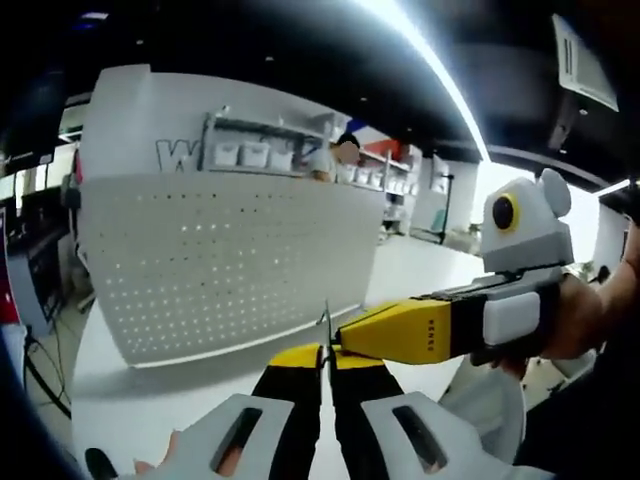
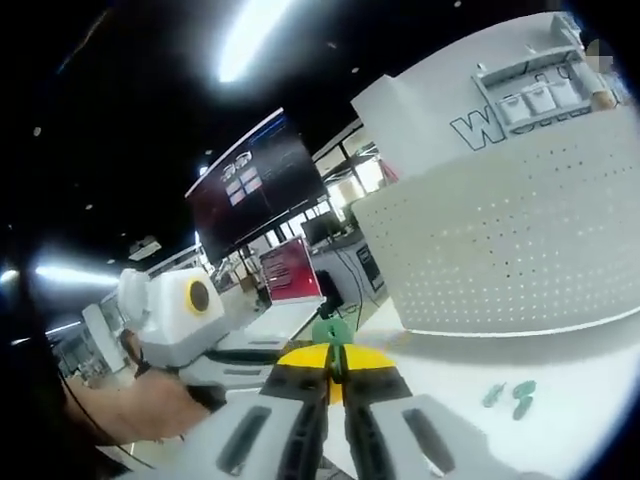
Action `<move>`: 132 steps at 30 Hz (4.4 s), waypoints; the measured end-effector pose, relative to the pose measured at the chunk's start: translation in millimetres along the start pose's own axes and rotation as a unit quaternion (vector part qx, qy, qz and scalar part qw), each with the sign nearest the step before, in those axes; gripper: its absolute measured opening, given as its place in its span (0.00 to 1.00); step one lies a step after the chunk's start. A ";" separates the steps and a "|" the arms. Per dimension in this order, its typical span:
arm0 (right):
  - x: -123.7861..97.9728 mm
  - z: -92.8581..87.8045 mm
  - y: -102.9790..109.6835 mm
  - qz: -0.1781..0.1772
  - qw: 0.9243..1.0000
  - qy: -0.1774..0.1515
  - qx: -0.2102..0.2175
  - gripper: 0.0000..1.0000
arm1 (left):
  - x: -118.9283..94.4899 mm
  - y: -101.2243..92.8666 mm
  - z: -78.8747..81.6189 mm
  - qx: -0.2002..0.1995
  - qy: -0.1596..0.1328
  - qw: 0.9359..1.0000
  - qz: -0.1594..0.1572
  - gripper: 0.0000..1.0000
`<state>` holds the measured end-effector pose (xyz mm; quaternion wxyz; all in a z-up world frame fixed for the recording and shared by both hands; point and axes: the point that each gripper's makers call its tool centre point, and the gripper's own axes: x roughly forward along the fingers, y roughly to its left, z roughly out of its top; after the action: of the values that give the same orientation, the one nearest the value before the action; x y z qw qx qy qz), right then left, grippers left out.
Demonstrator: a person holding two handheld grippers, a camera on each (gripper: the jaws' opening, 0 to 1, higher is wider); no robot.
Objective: Insert the hook assembly into the mounting plate slot until the hook locks in place.
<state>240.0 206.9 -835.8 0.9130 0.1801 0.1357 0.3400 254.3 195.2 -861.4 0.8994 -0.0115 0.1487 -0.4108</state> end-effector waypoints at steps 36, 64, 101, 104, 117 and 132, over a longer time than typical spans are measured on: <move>-0.9 -4.6 -15.5 -0.008 0.999 0.016 -0.036 0.00 | -3.9 -9.4 -26.8 -0.005 0.022 0.999 -0.033 0.51; 9.2 23.6 -42.1 -0.055 0.990 -0.015 -0.127 0.00 | -12.7 -5.5 -6.8 -0.035 -0.036 0.998 -0.036 0.77; 15.3 96.6 -136.1 -0.208 0.954 -0.151 -0.153 0.01 | -12.3 12.1 -8.8 -0.048 -0.041 0.998 -0.011 0.84; 16.8 101.9 -147.5 -0.224 0.948 -0.159 -0.159 0.01 | -11.5 13.4 -8.5 -0.050 -0.042 0.998 -0.011 0.84; 27.4 130.4 -194.9 -0.269 0.933 -0.183 -0.155 0.01 | -8.1 25.8 -12.6 -0.061 -0.037 0.997 -0.005 0.82; 35.0 152.0 -238.4 -0.300 0.923 -0.198 -0.135 0.01 | -1.5 33.3 -14.0 -0.077 -0.028 0.997 -0.007 0.83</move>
<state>458.2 26.6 -804.0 0.9962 0.0697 -0.0469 0.0224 274.0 219.8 -879.2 0.8968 -0.0934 0.1544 -0.4040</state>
